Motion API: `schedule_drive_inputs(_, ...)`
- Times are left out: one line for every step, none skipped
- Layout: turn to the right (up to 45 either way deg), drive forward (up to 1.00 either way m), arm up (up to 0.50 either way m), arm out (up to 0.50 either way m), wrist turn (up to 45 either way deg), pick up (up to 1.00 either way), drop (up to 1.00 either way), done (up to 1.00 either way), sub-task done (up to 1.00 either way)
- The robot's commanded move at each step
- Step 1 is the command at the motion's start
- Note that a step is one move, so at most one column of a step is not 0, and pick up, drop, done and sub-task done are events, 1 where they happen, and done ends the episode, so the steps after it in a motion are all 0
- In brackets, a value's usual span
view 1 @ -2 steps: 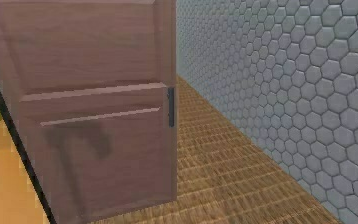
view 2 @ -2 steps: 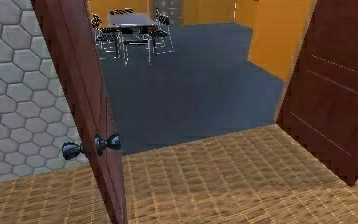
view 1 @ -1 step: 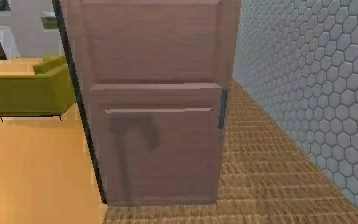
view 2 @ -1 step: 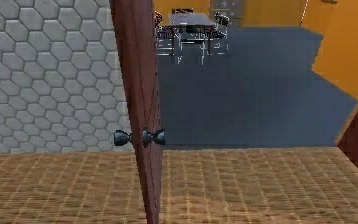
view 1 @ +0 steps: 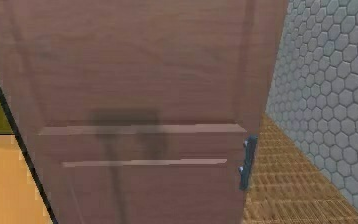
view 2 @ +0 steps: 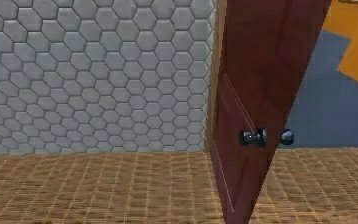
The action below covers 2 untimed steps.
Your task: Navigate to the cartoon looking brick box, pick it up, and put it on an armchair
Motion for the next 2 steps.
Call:
schedule_drive_inputs(-45.0,0.0,0.0,0.0,0.0,0.0,0.0,0.0,0.0)
schedule_drive_inputs(-15.0,0.0,0.0,0.0,0.0,0.0,0.0,0.0,0.0)
